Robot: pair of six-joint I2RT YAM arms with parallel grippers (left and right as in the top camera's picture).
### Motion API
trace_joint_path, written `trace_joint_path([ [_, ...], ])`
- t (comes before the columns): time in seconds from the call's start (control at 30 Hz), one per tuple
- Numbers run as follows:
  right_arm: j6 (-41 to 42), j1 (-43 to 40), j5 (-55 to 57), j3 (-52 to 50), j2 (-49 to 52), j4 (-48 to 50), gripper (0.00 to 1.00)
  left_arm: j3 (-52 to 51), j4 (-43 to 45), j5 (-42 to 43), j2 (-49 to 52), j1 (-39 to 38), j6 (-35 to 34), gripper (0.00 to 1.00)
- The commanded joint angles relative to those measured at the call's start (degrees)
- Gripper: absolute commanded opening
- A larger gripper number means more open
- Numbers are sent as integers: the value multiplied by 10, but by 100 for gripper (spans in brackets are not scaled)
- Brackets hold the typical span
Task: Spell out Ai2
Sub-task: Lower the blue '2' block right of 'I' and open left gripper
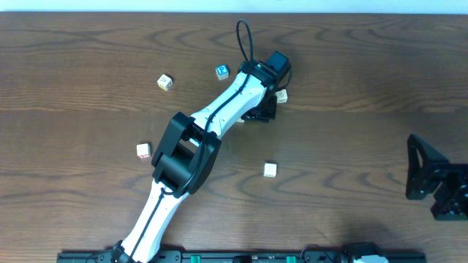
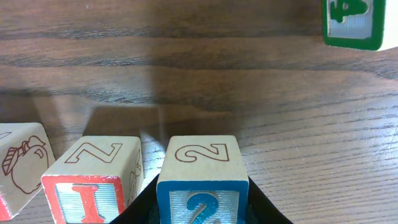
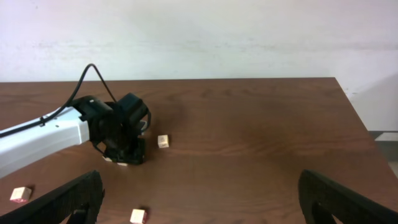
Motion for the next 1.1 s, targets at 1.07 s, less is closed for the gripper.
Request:
trace_joint_path([
  [1.07, -1, -6, 6, -2, 2, 0, 99, -3, 40, -40, 8, 13, 11, 50],
])
